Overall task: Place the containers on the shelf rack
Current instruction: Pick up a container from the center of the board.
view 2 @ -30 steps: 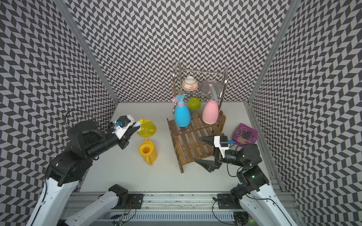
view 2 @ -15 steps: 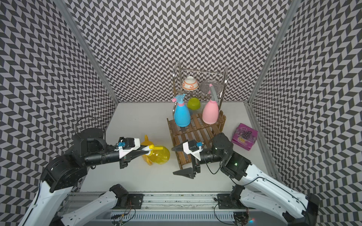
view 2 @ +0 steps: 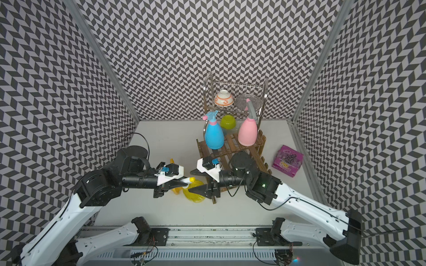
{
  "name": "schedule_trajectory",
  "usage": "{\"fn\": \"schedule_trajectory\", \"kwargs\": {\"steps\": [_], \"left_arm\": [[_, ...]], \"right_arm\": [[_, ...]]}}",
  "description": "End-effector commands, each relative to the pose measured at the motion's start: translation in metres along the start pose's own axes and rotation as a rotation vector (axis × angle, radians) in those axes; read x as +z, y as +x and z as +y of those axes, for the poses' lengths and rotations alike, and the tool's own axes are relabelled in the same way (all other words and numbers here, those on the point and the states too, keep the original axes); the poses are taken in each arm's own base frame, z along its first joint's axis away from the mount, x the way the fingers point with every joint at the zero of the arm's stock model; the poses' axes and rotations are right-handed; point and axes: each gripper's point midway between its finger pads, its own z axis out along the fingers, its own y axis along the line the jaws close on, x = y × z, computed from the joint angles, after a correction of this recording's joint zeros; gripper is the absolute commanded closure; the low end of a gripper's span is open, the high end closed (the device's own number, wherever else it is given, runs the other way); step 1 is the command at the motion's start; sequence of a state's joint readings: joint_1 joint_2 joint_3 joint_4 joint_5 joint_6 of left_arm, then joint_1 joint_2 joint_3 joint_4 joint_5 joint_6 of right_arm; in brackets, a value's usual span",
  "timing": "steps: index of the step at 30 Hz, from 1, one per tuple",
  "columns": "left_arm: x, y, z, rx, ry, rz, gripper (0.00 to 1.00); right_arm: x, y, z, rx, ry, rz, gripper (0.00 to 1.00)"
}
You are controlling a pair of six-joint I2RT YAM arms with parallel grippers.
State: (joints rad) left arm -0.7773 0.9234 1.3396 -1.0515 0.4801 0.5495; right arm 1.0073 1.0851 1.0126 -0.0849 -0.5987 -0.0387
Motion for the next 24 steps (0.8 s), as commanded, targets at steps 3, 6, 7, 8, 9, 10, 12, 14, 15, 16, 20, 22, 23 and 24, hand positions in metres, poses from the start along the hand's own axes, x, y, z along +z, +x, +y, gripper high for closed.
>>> {"fn": "schedule_trajectory", "kwargs": {"steps": [3, 6, 7, 8, 9, 10, 12, 14, 15, 16, 20, 22, 23, 24], "left_arm": [[-0.01, -0.011, 0.0, 0.038, -0.024, -0.02, 1.0], [-0.009, -0.012, -0.001, 0.045, -0.021, -0.023, 1.0], [-0.01, -0.012, -0.001, 0.046, -0.021, -0.024, 1.0], [-0.01, -0.012, -0.002, 0.047, -0.02, -0.025, 1.0], [-0.01, -0.012, -0.002, 0.047, -0.018, -0.024, 1.0], [-0.01, -0.013, -0.002, 0.048, -0.017, -0.026, 1.0], [-0.01, -0.014, -0.002, 0.048, -0.019, -0.03, 1.0], [-0.012, -0.016, -0.002, 0.047, -0.023, -0.038, 1.0], [-0.012, -0.018, -0.001, 0.044, -0.028, -0.044, 1.0], [-0.013, -0.019, 0.001, 0.039, -0.037, -0.05, 0.89], [-0.027, -0.04, 0.004, 0.038, -0.077, -0.135, 0.38], [-0.04, -0.058, 0.004, 0.046, -0.1, -0.218, 0.19], [-0.05, -0.07, 0.005, 0.055, -0.127, -0.277, 0.13], [-0.061, -0.08, 0.006, 0.058, -0.161, -0.338, 0.08]], "right_arm": [[0.001, -0.01, 0.005, -0.026, -0.013, -0.014, 0.54], [0.0, -0.012, 0.007, -0.035, -0.023, -0.022, 0.64], [0.001, -0.012, 0.007, -0.034, -0.026, -0.022, 0.67], [0.001, -0.012, 0.008, -0.036, -0.029, -0.023, 0.7], [0.001, -0.013, 0.008, -0.036, -0.034, -0.023, 0.73], [0.001, -0.013, 0.009, -0.038, -0.037, -0.024, 0.77], [0.003, -0.013, 0.009, -0.037, -0.039, -0.022, 0.84], [0.003, -0.013, 0.01, -0.04, -0.045, -0.022, 0.92], [0.003, -0.014, 0.011, -0.043, -0.048, -0.024, 0.96], [0.001, -0.015, 0.013, -0.047, -0.051, -0.028, 0.99], [-0.011, -0.022, 0.017, -0.054, -0.027, -0.061, 1.0], [-0.023, -0.026, 0.019, -0.065, 0.004, -0.1, 1.0], [-0.03, -0.029, 0.02, -0.072, 0.022, -0.126, 1.0], [-0.037, -0.031, 0.021, -0.076, 0.041, -0.15, 1.0]]}}
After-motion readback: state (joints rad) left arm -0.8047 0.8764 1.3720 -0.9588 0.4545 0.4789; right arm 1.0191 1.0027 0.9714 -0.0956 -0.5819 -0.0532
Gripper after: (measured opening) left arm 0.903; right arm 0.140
